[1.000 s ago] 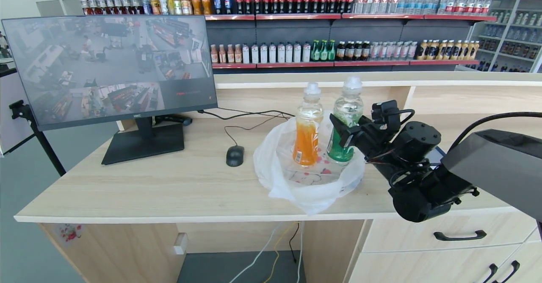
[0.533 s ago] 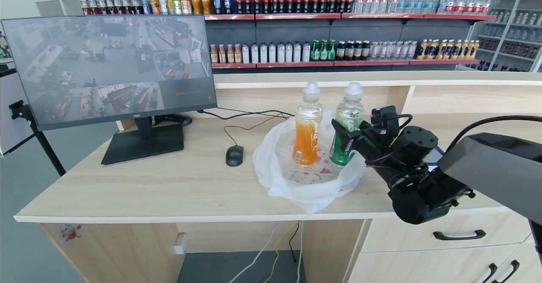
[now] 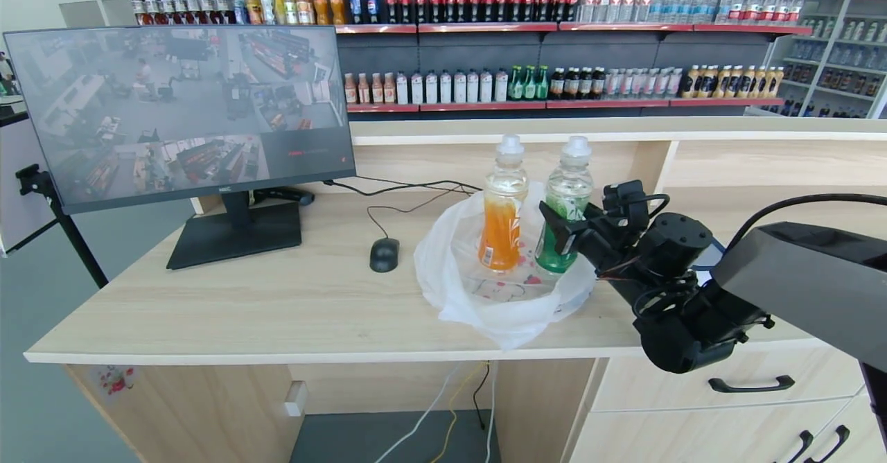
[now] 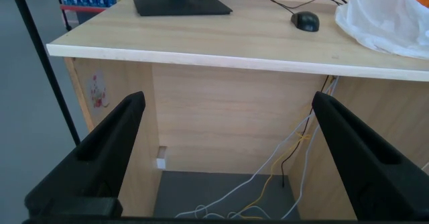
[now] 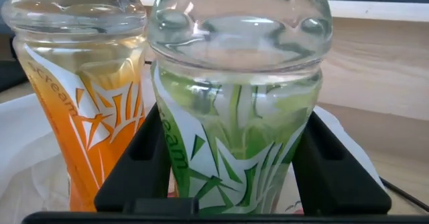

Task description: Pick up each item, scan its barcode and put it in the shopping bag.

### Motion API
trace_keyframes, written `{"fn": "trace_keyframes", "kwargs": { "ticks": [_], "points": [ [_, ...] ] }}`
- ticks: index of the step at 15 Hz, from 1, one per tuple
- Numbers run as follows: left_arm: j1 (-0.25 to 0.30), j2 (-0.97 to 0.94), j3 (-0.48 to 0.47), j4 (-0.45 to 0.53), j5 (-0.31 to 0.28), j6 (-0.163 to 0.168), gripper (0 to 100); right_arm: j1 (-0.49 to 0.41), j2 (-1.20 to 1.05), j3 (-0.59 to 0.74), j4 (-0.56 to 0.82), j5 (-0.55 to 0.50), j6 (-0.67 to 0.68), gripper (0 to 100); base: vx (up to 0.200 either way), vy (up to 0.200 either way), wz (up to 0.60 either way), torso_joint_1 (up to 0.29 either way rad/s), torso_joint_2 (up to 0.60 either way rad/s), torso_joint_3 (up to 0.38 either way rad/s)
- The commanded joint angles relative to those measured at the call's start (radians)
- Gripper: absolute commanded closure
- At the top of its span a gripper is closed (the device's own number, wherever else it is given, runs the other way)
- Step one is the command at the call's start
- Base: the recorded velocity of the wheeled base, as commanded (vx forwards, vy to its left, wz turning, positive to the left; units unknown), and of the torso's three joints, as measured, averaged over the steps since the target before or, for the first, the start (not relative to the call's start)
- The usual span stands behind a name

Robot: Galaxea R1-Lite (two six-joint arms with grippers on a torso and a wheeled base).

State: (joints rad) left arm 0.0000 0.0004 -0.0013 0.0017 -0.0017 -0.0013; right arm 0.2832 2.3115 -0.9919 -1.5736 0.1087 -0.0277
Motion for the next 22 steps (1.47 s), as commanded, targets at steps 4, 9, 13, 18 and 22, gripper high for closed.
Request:
{"fn": "trace_keyframes", "kwargs": {
  "ticks": [4, 9, 13, 18, 22],
  "points": [
    [0.0, 0.0, 0.0, 0.0, 0.0, 0.0, 0, 0.001, -0.004, 0.042, 0.003, 0.0, -0.001, 100, 0.0, 0.0, 0.0, 0.0, 0.0, 0.0],
    [0.0, 0.0, 0.001, 0.0, 0.0, 0.0, 0, 0.001, -0.017, 0.064, 0.003, 0.0, -0.001, 0, 0.0, 0.0, 0.0, 0.0, 0.0, 0.0],
    [0.0, 0.0, 0.0, 0.0, 0.0, 0.0, 0, -0.004, -0.041, 0.085, 0.003, 0.0, 0.003, 0, 0.0, 0.0, 0.0, 0.0, 0.0, 0.0],
    [0.0, 0.0, 0.0, 0.0, 0.0, 0.0, 0, -0.004, -0.17, 0.199, 0.003, 0.0, -0.003, 0, 0.0, 0.0, 0.0, 0.0, 0.0, 0.0],
    [0.0, 0.0, 0.0, 0.0, 0.002, 0.0, 0, 0.045, -0.343, 0.397, 0.003, 0.0, -0.031, 0, 0.0, 0.0, 0.0, 0.0, 0.0, 0.0]
  ]
}}
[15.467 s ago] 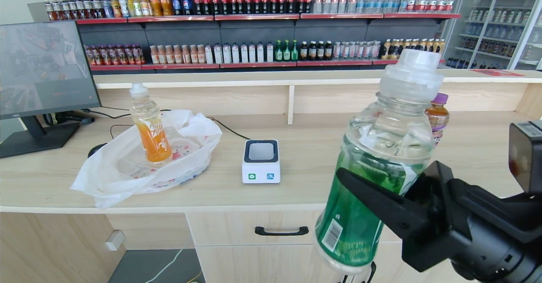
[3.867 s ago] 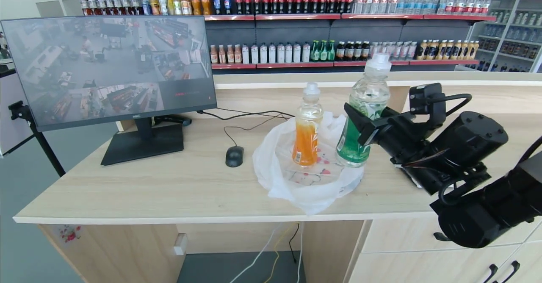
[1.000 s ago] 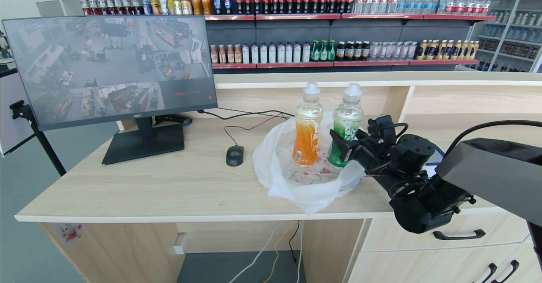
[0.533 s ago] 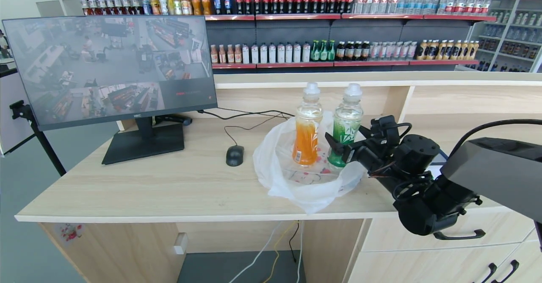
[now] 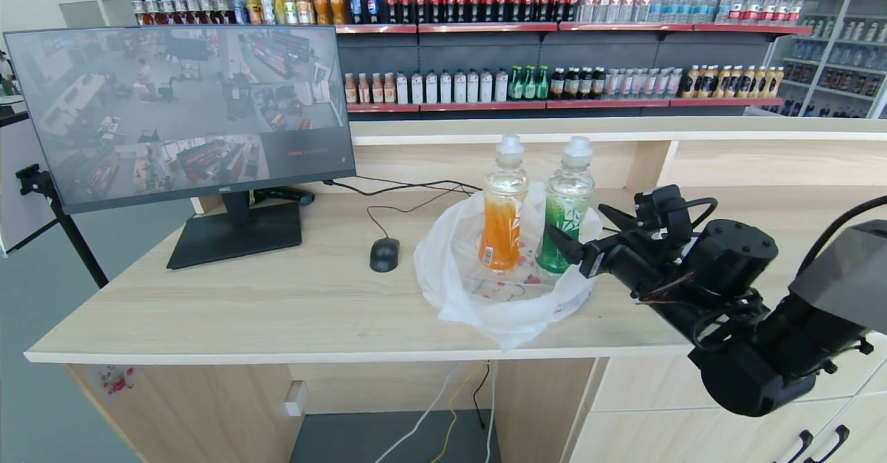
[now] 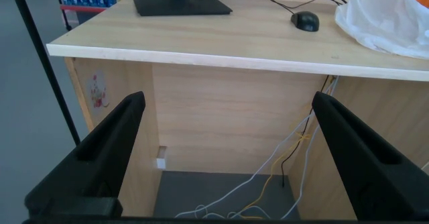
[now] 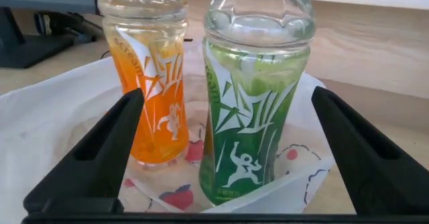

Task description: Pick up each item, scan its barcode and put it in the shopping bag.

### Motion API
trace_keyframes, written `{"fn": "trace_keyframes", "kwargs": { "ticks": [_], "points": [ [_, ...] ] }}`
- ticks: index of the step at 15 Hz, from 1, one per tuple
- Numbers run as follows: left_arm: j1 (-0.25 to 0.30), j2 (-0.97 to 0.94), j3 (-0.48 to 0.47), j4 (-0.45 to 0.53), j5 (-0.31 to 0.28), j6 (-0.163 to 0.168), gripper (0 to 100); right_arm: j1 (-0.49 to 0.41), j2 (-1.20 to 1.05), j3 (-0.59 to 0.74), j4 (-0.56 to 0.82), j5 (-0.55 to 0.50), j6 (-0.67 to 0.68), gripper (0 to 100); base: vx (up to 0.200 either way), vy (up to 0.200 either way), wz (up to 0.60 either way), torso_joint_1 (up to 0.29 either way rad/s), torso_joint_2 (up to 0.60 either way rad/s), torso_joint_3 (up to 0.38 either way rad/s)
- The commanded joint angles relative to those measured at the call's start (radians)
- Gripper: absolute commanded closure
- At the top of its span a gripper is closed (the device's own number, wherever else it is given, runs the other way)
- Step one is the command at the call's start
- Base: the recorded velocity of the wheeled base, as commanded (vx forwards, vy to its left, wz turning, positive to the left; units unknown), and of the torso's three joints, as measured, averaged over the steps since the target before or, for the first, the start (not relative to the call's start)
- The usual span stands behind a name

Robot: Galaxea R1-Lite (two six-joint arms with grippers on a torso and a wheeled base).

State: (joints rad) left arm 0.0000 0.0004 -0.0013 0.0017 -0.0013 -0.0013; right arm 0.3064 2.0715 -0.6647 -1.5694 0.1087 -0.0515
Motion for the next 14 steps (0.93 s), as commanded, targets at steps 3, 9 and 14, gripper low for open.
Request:
{"fn": "trace_keyframes", "kwargs": {
  "ticks": [3, 9, 14],
  "points": [
    [0.002, 0.0, 0.0, 0.0, 0.0, 0.0, 0, 0.05, -0.228, 0.189, -0.001, 0.0, -0.016, 0, 0.0, 0.0, 0.0, 0.0, 0.0, 0.0],
    [0.0, 0.0, 0.0, 0.0, 0.0, 0.001, 0, 0.05, -0.429, 0.35, -0.001, 0.0, -0.021, 0, 0.0, 0.0, 0.0, 0.0, 0.0, 0.0],
    [0.002, 0.0, 0.0, 0.0, 0.0, -0.002, 0, 0.05, -0.439, 0.35, -0.001, 0.0, -0.021, 0, 0.0, 0.0, 0.0, 0.0, 0.0, 0.0]
  ]
}}
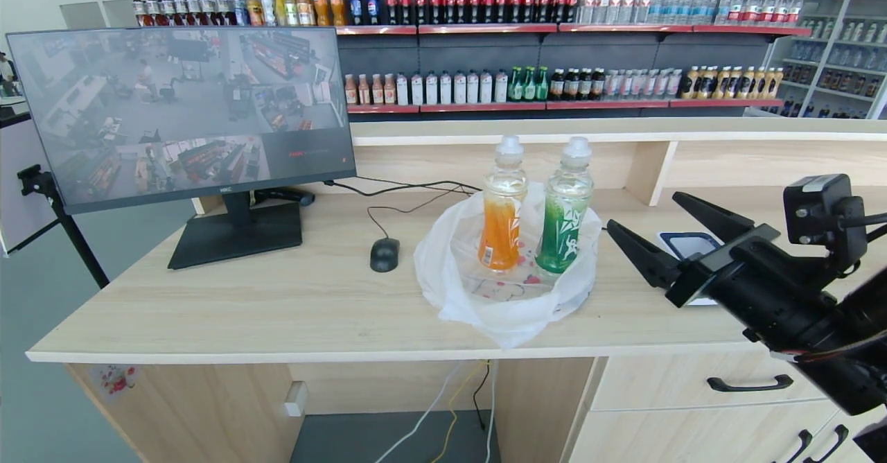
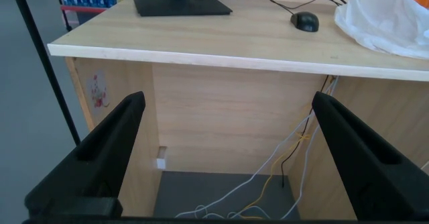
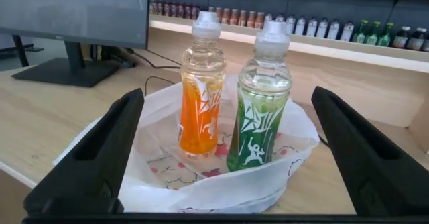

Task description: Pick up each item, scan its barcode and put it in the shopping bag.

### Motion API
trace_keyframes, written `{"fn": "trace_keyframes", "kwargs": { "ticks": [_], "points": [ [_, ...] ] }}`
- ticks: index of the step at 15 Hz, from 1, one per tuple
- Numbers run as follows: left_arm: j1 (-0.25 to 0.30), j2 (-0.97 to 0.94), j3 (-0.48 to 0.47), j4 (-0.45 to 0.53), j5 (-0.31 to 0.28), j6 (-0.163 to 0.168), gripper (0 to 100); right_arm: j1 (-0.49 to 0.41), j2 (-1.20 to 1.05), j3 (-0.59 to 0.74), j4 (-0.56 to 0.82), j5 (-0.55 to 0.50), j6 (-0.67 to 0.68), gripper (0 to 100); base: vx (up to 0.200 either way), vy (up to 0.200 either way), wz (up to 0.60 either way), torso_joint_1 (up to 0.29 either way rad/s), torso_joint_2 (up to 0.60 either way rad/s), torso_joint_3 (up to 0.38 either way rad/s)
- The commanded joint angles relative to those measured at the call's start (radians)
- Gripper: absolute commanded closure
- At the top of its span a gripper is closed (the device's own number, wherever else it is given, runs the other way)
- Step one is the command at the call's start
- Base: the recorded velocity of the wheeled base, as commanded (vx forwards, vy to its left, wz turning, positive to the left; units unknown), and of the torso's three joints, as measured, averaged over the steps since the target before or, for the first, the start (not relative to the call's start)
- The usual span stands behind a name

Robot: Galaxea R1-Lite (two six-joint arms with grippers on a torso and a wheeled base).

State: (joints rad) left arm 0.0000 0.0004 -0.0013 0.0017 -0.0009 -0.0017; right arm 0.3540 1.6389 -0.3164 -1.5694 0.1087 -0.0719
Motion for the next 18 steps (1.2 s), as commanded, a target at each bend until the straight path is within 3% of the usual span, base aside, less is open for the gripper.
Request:
{"fn": "trace_keyframes", "kwargs": {
  "ticks": [1, 4, 10, 18],
  "points": [
    [0.0, 0.0, 0.0, 0.0, -0.001, 0.0, 0, 0.002, -0.007, 0.002, -0.001, 0.0, 0.0, 0, 0.0, 0.0, 0.0, 0.0, 0.0, 0.0],
    [0.0, 0.0, 0.0, 0.0, -0.001, -0.001, 0, 0.002, -0.007, 0.003, -0.001, 0.0, 0.0, 0, -0.2, 0.0, 0.0, 0.007, 0.0, 0.002],
    [0.0, 0.0, 0.0, 0.0, -0.001, 0.0, 0, 0.0, 0.007, 0.003, -0.001, 0.0, 0.0, 0, 0.0, 0.0, 0.0, 0.0, 0.0, 0.0],
    [0.002, 0.0, 0.0, 0.0, -0.001, -0.001, 0, -0.009, 0.016, 0.011, -0.001, 0.0, 0.0, 0, 0.0, -0.2, 0.0, 0.001, 0.0, 0.004]
  ]
}}
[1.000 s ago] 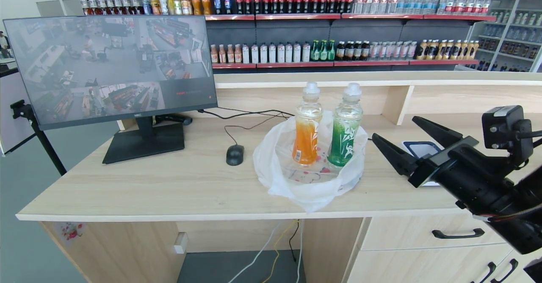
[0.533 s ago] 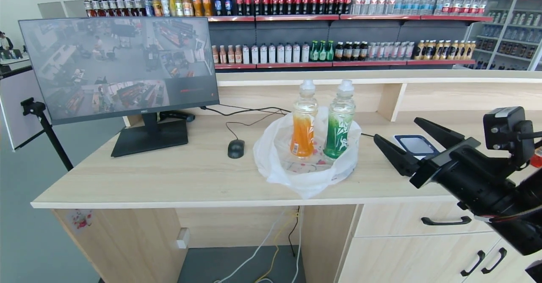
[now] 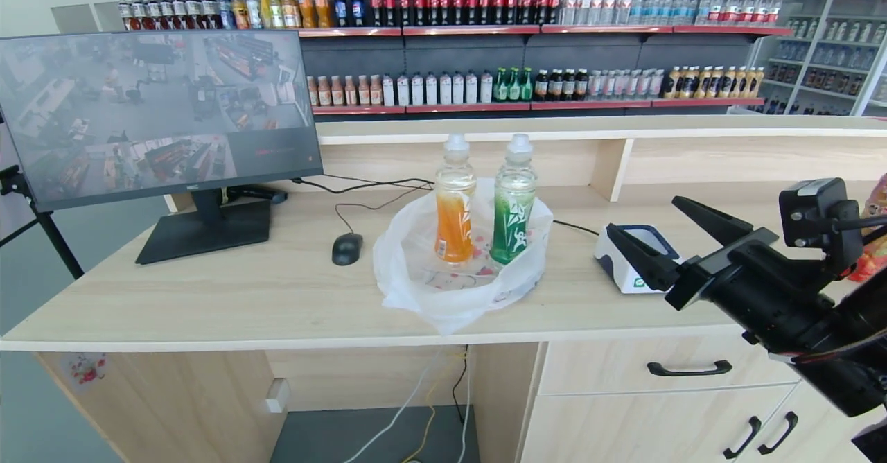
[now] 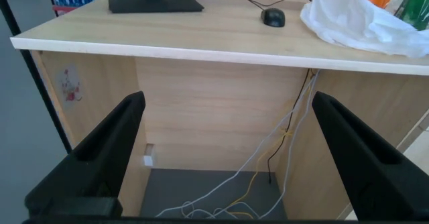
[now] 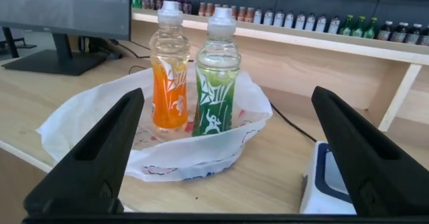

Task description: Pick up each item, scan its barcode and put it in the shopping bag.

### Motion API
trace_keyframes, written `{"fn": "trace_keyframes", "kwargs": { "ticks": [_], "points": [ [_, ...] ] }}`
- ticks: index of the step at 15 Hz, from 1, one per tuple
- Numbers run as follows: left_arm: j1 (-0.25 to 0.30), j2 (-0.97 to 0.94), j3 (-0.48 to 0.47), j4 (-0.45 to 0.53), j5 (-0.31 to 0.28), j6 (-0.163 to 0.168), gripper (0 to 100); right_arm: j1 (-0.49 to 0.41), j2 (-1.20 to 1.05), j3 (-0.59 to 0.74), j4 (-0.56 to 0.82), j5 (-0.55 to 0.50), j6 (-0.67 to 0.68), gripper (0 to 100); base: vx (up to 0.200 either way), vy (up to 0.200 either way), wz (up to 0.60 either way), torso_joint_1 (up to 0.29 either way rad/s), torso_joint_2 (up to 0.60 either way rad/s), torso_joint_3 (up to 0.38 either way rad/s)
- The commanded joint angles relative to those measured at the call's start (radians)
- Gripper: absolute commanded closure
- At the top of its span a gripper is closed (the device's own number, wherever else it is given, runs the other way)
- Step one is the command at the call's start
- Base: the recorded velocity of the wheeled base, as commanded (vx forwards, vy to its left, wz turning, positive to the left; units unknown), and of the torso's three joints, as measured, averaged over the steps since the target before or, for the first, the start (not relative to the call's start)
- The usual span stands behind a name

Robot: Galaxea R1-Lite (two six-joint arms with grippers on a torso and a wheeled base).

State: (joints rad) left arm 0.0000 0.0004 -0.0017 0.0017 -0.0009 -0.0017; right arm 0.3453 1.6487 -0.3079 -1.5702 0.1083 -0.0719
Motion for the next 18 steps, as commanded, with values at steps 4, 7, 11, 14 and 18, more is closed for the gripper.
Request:
{"fn": "trace_keyframes", "kwargs": {
  "ticks": [4, 7, 11, 14, 18],
  "points": [
    [0.002, 0.0, 0.0, 0.001, 0.001, -0.004, 0, -0.022, 0.031, -0.013, -0.001, 0.001, -0.002, 0, 0.0, -0.2, 0.0, 0.004, 0.0, 0.0],
    [0.002, 0.0, 0.0, 0.001, 0.001, -0.004, 0, -0.022, 0.048, -0.013, -0.001, 0.001, -0.005, 0, 0.0, -0.2, 0.0, 0.001, 0.01, -0.001],
    [0.002, 0.0, 0.0, 0.001, 0.001, -0.009, 0, -0.023, 0.051, -0.005, -0.001, 0.001, -0.005, 0, 0.0, -0.2, 0.0, 0.002, 0.0, 0.004],
    [0.002, 0.0, 0.0, 0.001, 0.001, -0.009, 0, -0.023, 0.051, -0.004, -0.001, 0.001, -0.005, 0, 0.0, -0.2, 0.0, 0.005, 0.01, 0.002],
    [0.002, 0.0, 0.0, 0.001, 0.001, -0.011, 0, -0.025, 0.06, -0.004, -0.001, 0.001, -0.005, 0, 0.0, -0.2, 0.0, 0.001, 0.0, 0.005]
  ]
}}
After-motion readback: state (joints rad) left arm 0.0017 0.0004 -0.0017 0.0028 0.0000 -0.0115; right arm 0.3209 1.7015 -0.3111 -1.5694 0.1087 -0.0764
